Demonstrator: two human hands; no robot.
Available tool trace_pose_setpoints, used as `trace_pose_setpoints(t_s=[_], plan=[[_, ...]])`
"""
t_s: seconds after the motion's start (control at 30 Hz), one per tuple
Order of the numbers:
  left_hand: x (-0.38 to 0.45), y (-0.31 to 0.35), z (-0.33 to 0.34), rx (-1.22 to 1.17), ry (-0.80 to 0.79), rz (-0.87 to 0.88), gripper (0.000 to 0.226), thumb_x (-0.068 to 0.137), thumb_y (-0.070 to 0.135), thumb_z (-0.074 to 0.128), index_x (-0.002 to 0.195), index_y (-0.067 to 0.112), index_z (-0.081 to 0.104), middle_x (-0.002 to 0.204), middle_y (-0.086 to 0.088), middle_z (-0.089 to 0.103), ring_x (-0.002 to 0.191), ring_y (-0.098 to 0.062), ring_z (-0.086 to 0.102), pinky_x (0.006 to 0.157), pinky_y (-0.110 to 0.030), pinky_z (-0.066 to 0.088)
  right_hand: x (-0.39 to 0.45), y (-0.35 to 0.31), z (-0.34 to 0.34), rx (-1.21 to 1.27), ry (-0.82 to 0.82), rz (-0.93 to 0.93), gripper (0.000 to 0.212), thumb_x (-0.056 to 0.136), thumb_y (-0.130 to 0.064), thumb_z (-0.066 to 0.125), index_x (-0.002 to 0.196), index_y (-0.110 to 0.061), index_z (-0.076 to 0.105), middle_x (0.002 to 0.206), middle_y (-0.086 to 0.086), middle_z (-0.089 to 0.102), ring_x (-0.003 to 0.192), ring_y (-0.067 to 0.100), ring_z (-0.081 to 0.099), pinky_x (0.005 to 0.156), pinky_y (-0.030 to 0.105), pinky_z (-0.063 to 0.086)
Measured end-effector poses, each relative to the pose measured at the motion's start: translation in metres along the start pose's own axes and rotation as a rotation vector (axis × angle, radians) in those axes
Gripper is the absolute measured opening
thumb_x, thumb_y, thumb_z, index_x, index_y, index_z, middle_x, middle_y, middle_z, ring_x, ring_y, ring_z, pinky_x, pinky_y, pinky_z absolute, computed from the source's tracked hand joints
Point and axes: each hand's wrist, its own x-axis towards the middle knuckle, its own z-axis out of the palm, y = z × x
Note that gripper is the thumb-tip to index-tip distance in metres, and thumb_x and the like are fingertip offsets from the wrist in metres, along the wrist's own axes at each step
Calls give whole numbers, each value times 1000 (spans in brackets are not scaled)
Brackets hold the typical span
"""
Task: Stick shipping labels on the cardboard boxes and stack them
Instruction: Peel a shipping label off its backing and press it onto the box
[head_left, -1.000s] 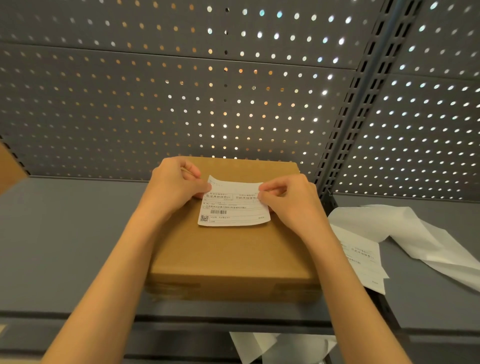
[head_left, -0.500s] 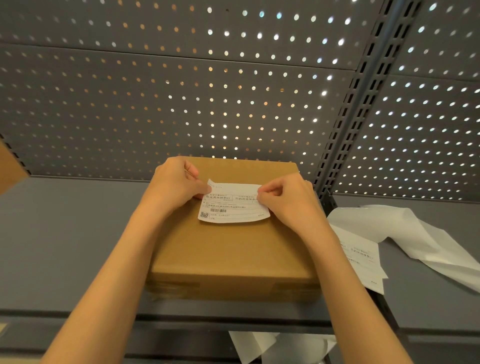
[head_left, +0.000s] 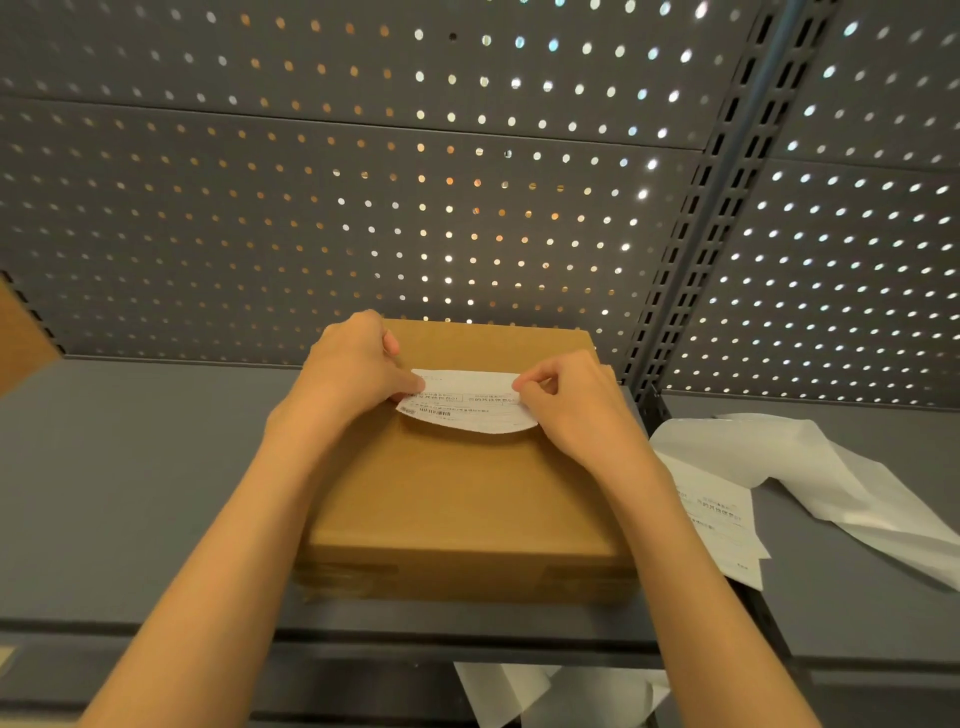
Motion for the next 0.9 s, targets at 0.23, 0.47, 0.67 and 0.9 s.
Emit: trace_pose_setpoints(t_s=[0.23, 0.47, 0.67, 0.9], plan=[[-9, -7, 2, 138, 149, 86, 30, 75, 35, 73, 86, 17, 52, 93, 0, 60, 91, -24, 55, 71, -31, 36, -3, 1, 0, 9, 31, -17, 29, 92, -13, 43, 99, 5, 65, 100, 24, 65, 97, 38, 58, 81, 51, 46], [-34, 7, 23, 108, 144, 536, 36, 98, 23, 32, 113, 8, 62, 112, -8, 63, 103, -27, 53, 88, -37, 40, -15, -19, 7, 57, -25, -235, 35, 102, -21, 33, 113, -5, 61, 115, 8, 61, 106, 21, 53, 89, 28, 36], [-42, 5, 31, 155, -108, 494, 45, 102, 19, 25, 146, 10, 25, 154, -4, 25, 142, -14, 19, 111, -17, 8, -16, -19, 24, -149, -202, -312, 44, 104, -24, 23, 141, -7, 38, 148, 7, 38, 141, 18, 24, 115, 27, 12], [-39, -6, 34, 258, -131, 426, 48, 102, 29, 22, 148, 15, 21, 157, 2, 14, 144, -9, 10, 114, -22, 4, -20, -10, 22, -295, -258, -218, 50, 103, -35, 15, 149, -19, 25, 158, -2, 18, 145, 12, 10, 118, 29, 3]])
